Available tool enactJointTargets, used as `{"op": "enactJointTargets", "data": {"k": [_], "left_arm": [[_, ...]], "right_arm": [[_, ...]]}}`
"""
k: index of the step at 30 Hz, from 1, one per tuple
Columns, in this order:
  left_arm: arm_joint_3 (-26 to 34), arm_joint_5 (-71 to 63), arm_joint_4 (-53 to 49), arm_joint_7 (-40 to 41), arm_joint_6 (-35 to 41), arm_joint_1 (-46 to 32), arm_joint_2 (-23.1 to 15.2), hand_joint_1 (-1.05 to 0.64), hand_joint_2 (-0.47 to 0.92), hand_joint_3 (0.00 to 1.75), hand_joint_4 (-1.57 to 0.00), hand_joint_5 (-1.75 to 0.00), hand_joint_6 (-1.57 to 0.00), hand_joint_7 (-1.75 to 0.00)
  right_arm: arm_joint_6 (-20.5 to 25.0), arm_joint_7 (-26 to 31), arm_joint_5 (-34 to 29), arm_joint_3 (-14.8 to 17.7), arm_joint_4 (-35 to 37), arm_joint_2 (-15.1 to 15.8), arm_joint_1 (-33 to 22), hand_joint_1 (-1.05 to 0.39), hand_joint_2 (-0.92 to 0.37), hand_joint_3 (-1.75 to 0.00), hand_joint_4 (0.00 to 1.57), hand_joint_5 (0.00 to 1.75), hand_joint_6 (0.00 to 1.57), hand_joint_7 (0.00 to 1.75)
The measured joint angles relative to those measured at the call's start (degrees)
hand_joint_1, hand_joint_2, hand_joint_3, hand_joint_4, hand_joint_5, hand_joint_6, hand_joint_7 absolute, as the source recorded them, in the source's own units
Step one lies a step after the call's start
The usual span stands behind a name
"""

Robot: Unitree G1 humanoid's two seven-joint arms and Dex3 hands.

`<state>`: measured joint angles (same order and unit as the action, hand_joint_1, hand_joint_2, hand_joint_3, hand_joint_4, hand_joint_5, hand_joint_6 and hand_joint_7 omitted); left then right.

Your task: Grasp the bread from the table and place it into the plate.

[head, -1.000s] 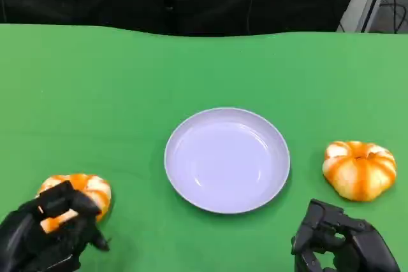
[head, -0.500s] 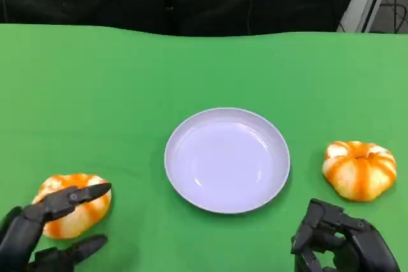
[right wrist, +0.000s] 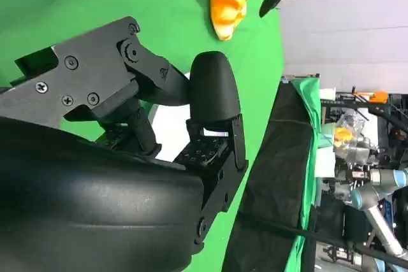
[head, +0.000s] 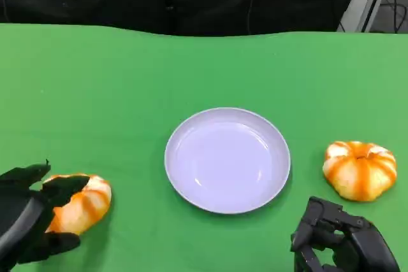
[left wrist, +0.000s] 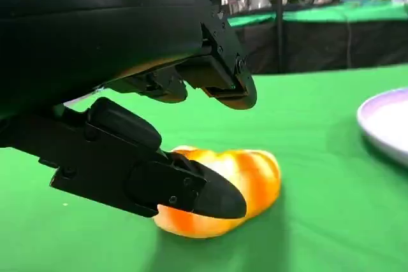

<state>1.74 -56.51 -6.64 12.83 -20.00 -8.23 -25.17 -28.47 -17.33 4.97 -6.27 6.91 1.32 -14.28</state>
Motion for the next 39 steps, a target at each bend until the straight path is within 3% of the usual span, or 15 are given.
{"op": "enactJointTargets", "data": {"k": [7,11,26,31,37,38,39], "left_arm": [[-5.54,-0.06,-6.73,2.57,2.44,3.85,-2.49,-0.76,0.92,0.08,-0.50,-0.03,-0.62,0.00],[-8.85,0.46,-14.12,5.05,3.15,7.14,-2.89,-0.76,0.92,0.10,-0.49,-0.02,-0.61,0.00],[-16.61,4.99,-25.18,9.09,6.25,14.73,-2.75,-0.76,0.92,0.14,-0.50,-0.01,-0.60,-0.01],[-18.41,6.54,-28.95,10.75,6.48,17.06,-2.11,-0.59,0.92,0.11,-0.54,-0.02,-0.62,-0.01],[-20.00,7.73,-30.72,12.44,6.49,17.91,-2.00,-0.56,0.92,0.11,-0.54,-0.02,-0.63,-0.01],[-20.18,7.84,-30.77,12.58,6.55,17.94,-2.00,-0.50,0.92,0.10,-0.67,-0.08,-0.72,-0.06],[-20.29,8.05,-30.82,12.76,6.59,17.95,-2.00,-0.37,0.92,0.10,-0.82,-0.42,-0.93,-0.14]], "right_arm": [[0.36,-0.04,0.18,-0.06,-0.21,-0.03,-0.18,-0.14,-0.66,-1.03,0.78,1.75,0.72,1.52],[0.37,-0.07,0.31,-0.16,-0.27,-0.09,-0.08,-0.14,-0.66,-1.03,0.77,1.75,0.72,1.51],[0.38,-0.03,0.30,-0.21,-0.34,-0.10,-0.16,-0.15,-0.67,-1.02,0.77,1.75,0.72,1.52],[0.38,-0.04,0.30,-0.21,-0.39,-0.10,-0.27,-0.15,-0.67,-1.02,0.77,1.75,0.71,1.52],[0.38,-0.04,0.30,-0.21,-0.39,-0.10,-0.26,-0.15,-0.67,-1.01,0.77,1.75,0.71,1.52],[0.38,-0.04,0.30,-0.21,-0.39,-0.10,-0.26,-0.15,-0.67,-1.01,0.77,1.75,0.71,1.52],[0.38,-0.04,0.30,-0.21,-0.39,-0.10,-0.26,-0.14,-0.67,-1.01,0.77,1.75,0.71,1.52]]}}
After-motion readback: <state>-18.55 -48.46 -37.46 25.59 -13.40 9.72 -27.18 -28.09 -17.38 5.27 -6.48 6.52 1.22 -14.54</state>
